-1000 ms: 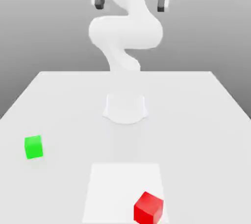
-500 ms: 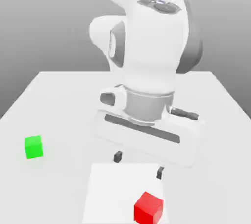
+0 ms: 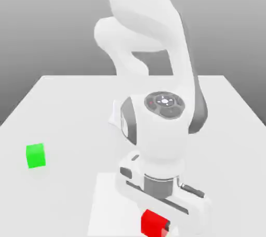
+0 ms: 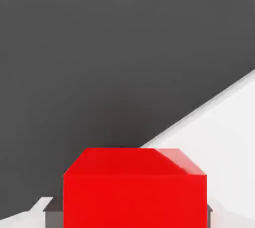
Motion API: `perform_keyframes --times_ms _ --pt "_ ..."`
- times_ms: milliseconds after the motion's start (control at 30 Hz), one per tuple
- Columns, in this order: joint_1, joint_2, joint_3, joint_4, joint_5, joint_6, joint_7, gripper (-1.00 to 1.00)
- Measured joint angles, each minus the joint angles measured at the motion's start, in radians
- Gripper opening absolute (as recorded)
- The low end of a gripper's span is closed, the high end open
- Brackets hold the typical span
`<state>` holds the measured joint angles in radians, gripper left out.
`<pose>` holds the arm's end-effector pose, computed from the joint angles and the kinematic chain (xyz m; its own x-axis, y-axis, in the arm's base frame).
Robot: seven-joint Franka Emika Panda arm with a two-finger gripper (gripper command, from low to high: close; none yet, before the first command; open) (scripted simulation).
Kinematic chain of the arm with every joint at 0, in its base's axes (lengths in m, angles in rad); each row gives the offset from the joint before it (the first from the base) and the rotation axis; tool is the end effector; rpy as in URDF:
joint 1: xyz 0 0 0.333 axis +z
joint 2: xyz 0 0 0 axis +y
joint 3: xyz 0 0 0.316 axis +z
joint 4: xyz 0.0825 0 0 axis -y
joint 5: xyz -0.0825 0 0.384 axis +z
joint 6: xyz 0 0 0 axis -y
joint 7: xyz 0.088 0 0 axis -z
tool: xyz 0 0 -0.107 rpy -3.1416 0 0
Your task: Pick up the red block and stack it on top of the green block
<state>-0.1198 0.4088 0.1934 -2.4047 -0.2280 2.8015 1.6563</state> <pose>0.4877 0.0531 0.1495 0.1865 -0.9824 -0.0006 -0.9824 -0.1865 -0.0031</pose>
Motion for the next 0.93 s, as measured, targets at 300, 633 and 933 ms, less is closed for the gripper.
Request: perform_keyframes --times_ms 300,633,933 --pt "-0.171 -0.246 -0.04 -0.117 0.113 -0.136 -0.151 -1.0" --pt "-0.641 -0.512 -0.309 -0.376 0.186 -0.125 -0.415 -1.0" --pt "-0.669 -0.315 -0.294 -0.384 0.265 0.081 -0.485 1.0"
